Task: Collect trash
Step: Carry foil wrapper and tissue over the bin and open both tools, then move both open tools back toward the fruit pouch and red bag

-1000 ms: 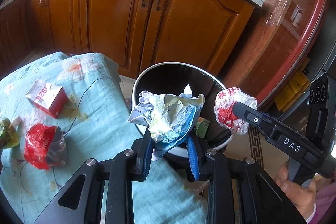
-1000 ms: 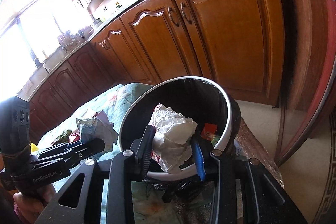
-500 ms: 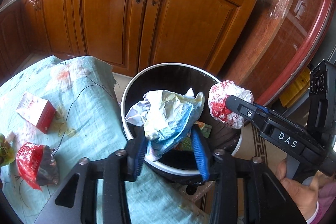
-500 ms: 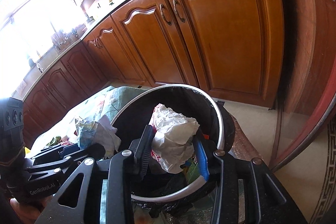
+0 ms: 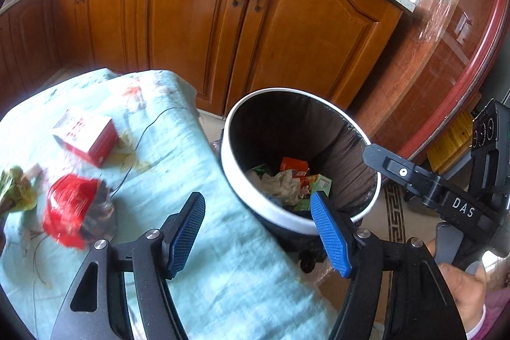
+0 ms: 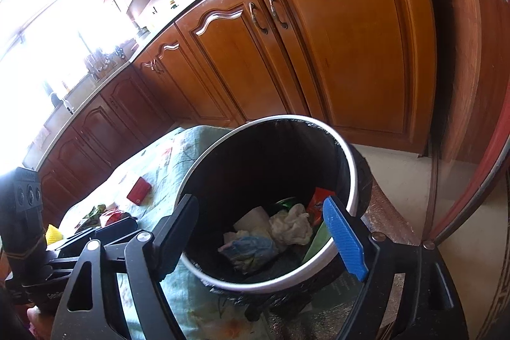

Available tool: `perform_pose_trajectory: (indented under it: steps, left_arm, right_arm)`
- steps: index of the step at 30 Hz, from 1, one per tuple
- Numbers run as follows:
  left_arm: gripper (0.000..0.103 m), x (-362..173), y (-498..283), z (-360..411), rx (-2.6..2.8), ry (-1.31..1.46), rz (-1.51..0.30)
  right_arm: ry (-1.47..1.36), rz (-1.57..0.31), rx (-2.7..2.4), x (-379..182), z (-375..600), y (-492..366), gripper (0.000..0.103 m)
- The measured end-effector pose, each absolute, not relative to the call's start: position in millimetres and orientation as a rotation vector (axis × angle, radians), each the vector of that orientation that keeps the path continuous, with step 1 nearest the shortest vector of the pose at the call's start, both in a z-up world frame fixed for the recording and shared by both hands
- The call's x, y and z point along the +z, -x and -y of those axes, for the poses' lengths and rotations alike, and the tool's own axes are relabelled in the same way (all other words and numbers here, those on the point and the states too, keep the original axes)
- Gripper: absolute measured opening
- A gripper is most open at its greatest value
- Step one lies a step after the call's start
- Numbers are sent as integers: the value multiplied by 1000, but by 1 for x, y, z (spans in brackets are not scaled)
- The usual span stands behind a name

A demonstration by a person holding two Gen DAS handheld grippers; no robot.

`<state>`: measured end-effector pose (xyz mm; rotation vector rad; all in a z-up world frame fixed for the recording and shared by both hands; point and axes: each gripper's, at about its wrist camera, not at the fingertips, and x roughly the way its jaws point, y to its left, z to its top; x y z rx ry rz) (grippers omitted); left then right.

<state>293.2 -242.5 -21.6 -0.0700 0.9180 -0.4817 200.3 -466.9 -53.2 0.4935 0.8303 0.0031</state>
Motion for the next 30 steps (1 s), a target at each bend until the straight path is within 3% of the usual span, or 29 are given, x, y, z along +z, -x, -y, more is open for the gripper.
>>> perform_pose_trajectory:
  steps: [17, 30]
  left_arm:
    - [68, -15, -213, 128, -345, 162, -874]
    - [68, -14, -194, 68, -247, 196, -864]
  right_arm:
    - [-513, -855, 148, -51, 375, -175, 87]
    - [-468, -909, 259, -60, 305, -180, 87]
